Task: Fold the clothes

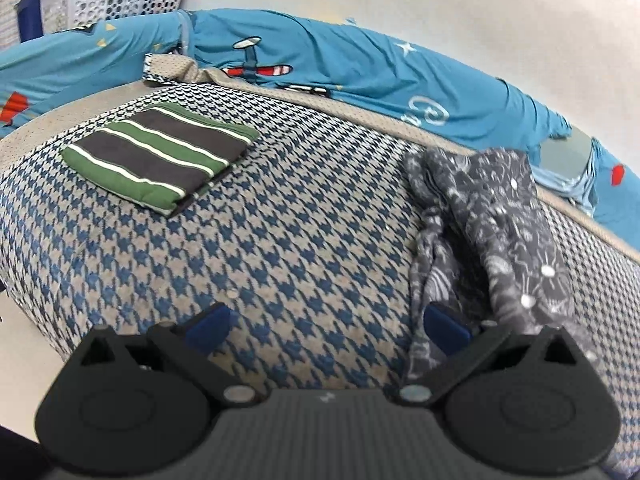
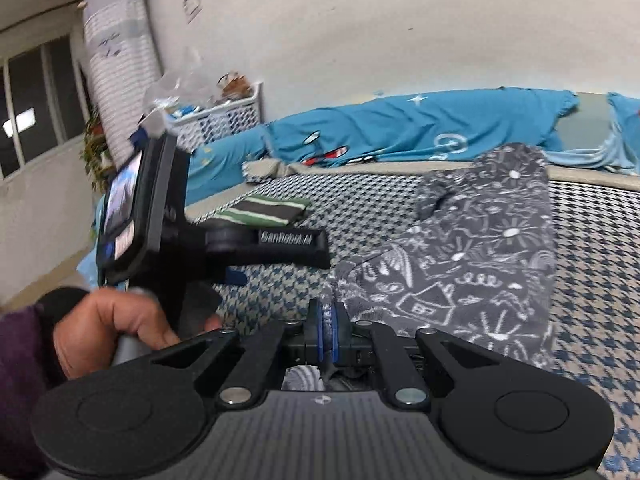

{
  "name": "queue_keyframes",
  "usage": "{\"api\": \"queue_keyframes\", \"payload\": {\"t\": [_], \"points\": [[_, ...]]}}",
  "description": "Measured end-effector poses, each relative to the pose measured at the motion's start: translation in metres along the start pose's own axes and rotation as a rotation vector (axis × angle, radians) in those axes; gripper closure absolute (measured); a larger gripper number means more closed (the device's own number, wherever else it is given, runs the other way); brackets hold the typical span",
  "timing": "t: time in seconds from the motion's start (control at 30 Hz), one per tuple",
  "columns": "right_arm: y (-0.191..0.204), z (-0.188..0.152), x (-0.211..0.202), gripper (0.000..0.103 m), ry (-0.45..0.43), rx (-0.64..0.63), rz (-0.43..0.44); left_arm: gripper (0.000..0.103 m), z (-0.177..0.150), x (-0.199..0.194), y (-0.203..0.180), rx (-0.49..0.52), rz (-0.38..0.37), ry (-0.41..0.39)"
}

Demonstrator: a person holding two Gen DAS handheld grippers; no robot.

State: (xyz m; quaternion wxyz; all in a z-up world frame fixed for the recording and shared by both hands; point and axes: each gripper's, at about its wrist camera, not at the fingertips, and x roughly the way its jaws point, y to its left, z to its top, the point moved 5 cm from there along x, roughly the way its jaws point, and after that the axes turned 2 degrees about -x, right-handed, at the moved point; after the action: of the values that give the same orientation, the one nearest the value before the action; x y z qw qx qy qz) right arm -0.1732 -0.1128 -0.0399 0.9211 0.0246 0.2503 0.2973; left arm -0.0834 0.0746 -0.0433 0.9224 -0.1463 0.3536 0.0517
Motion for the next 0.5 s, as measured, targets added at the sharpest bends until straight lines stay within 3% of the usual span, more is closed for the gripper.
{"api": "queue_keyframes", "payload": {"t": [0.2, 0.3, 0.5], "points": [[0.028, -0.008, 0.023, 0.1, 0.039, -0.073, 0.082, 0.0, 0.012, -0.008, 0.008, -0.033, -0.017, -0.026], [0.044, -0.016, 0.032, 0.1, 0.056, -0.143, 0.085, 0.0, 0.015, -0.008, 0.012, -0.048, -0.024, -0.025], [0.039, -0.022, 0.034, 0.1, 0.084, -0.14, 0.054, 0.0, 0.011, -0.003, 0.009, -0.043, -0.028, 0.003]]}}
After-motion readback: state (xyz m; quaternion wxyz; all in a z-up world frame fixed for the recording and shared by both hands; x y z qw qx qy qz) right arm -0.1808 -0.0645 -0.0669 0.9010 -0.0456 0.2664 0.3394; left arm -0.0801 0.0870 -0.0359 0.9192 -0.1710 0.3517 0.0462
